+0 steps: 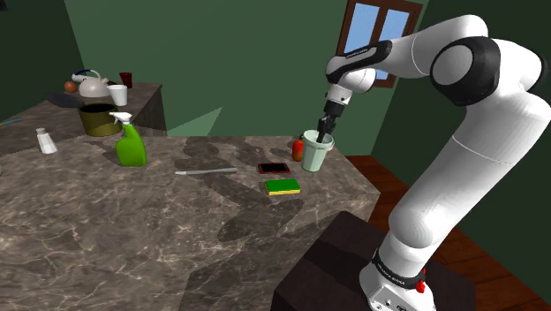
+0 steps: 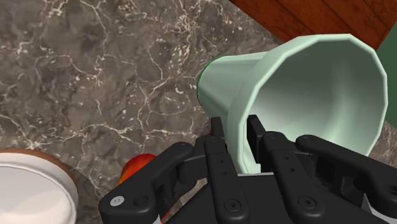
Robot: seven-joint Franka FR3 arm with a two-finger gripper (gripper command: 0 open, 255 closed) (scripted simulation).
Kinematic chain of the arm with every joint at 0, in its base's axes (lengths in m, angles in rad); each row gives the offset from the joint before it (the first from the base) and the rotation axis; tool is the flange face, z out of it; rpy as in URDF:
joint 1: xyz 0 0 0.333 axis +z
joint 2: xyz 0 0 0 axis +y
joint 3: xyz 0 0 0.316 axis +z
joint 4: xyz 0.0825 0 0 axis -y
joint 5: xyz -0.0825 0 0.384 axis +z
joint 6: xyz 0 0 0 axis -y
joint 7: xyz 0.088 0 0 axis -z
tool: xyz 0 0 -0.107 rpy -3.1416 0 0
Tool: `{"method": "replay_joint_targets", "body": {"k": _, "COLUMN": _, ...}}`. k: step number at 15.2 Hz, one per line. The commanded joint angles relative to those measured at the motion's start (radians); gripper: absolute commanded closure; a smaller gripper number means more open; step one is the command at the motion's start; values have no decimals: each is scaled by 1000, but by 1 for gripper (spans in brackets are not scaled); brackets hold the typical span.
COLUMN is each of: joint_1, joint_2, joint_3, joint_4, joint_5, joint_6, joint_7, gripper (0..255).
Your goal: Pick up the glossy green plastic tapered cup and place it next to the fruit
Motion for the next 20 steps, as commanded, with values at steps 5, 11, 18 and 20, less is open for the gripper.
{"method": "replay_joint_targets", "body": {"k": 5, "joint_1": 1, "joint_2": 26, "joint_3": -1, "joint_4": -54, "joint_5": 16, "joint_6": 76, "joint_7": -26, "gripper": 255}}
{"method": "replay_joint_targets", "body": {"k": 11, "joint_1": 2, "joint_2": 63, "joint_3": -3, "joint_4": -98, "joint_5": 39, "joint_6": 149, "joint_7": -58, "gripper": 255}}
{"method": "replay_joint_targets", "body": {"k": 18, "joint_1": 3, "joint_2": 72, "joint_3": -3, "joint_4": -107, "joint_5": 45, "joint_6": 165, "joint_7": -65, "gripper": 255}}
{"method": "replay_joint_targets", "body": {"k": 20, "joint_1": 3, "joint_2": 72, "joint_3": -3, "joint_4": -107, "joint_5": 45, "joint_6": 165, "joint_7": -65, "gripper": 255}}
